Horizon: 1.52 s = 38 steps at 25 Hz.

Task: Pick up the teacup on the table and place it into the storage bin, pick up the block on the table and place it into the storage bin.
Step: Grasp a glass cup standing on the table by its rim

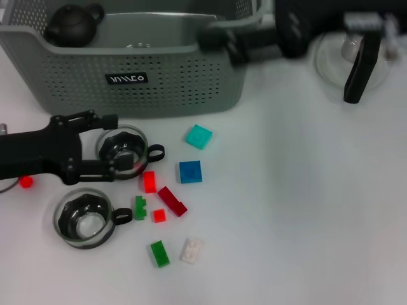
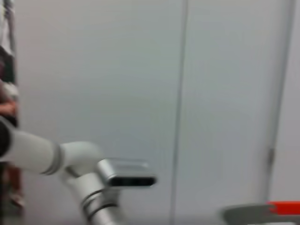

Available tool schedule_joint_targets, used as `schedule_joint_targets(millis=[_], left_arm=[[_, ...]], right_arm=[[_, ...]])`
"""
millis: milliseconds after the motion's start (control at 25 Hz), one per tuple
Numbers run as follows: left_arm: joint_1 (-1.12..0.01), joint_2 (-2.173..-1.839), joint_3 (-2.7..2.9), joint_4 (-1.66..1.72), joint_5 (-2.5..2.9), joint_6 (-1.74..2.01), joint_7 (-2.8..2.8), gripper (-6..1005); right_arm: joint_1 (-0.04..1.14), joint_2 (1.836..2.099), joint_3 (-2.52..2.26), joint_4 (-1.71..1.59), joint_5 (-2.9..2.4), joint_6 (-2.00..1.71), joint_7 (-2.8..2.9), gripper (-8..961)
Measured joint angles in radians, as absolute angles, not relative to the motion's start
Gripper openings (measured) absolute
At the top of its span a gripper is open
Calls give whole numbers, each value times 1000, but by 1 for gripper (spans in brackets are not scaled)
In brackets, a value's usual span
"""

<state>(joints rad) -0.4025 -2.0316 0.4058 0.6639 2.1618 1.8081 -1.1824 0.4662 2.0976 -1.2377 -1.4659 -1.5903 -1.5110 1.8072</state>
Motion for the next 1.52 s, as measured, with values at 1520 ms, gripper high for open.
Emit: schedule_joint_targets(millis=[1520], left_arm=[[-379, -2167, 681, 1333, 2627, 2001, -1386, 904]], right_arm=[[556, 2097, -1204, -895, -1609, -1679, 1597, 948]])
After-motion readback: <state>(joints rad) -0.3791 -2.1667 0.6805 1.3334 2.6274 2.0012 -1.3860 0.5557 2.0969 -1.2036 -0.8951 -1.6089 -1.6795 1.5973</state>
